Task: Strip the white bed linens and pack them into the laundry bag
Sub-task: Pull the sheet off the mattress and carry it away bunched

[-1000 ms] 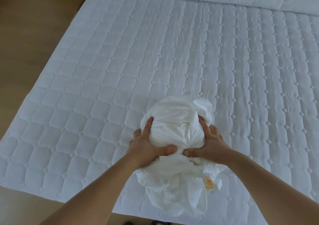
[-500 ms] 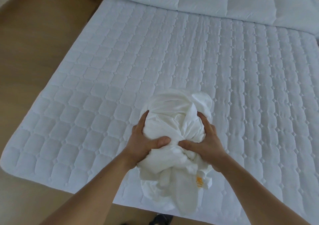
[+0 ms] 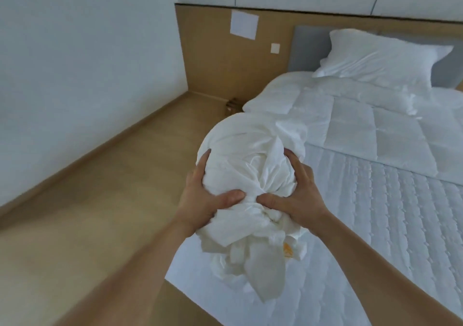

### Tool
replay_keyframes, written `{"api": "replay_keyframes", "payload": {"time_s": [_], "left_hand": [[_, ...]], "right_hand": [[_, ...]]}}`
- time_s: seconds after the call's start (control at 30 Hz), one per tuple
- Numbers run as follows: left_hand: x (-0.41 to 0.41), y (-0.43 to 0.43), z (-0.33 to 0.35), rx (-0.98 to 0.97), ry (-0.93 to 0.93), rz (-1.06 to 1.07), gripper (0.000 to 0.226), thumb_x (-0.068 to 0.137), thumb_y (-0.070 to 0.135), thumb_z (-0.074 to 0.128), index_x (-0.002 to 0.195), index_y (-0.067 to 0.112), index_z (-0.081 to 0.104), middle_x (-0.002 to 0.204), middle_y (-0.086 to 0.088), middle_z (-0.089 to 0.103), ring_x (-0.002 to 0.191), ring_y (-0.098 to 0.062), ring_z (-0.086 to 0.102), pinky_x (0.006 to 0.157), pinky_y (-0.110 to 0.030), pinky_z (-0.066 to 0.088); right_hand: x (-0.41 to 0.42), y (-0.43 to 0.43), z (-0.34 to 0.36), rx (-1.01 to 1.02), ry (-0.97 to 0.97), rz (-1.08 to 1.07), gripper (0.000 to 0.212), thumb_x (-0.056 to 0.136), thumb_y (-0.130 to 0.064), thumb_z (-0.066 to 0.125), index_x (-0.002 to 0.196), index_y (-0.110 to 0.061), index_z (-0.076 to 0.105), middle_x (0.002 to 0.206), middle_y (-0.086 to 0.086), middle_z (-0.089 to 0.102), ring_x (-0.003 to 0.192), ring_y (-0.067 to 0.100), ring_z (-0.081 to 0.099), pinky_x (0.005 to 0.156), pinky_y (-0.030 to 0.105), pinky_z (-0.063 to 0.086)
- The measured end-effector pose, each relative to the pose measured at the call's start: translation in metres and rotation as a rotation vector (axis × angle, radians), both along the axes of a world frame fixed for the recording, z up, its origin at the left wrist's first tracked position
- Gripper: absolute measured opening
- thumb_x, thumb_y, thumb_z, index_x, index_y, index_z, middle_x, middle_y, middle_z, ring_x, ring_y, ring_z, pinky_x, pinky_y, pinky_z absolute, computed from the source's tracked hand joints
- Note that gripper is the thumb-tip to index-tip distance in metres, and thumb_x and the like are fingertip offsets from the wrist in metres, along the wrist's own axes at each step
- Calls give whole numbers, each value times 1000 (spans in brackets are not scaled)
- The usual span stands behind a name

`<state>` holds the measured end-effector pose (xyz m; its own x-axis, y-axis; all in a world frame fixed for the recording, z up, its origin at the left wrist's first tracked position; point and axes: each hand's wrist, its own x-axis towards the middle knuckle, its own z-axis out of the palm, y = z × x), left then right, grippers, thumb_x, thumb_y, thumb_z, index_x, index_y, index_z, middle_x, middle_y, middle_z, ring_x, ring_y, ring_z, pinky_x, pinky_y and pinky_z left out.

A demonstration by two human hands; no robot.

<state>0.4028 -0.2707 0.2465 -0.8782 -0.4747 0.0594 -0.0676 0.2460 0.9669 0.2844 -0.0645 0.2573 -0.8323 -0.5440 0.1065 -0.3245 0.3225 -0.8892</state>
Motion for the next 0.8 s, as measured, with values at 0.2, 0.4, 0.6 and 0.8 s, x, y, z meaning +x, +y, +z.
{"api": "replay_keyframes", "payload": {"time_s": [0.2,0.4,0.6,0.8], "left_hand": [[145,-113,111,-84,94,264,123,39,62,92,144,61,26,148,10,41,131,-18,49,106,-49,46],[266,-189,155,-207,131,554,125,36,69,87,144,60,26,141,9,41,126,-15,48,99,-36,43],[334,-248,177,-263,172,742,122,33,71,87,139,68,26,139,16,42,116,2,48,96,-30,39],[365,-317,200,-312,172,886,123,36,66,86,144,62,27,145,12,42,128,-11,48,111,-41,40]], "right_hand": [[97,-154,101,-169,131,286,103,38,-72,82,120,-82,21,128,-24,34,122,9,41,93,26,40],[178,-277,143,-311,168,569,115,46,-61,91,146,-48,36,142,-9,47,130,11,49,105,38,49],[226,-386,165,-384,178,769,113,47,-53,93,146,-39,41,142,2,49,131,19,52,105,47,49],[250,-492,182,-416,146,899,120,44,-57,91,149,-43,34,146,3,44,134,22,48,109,50,44]]}}
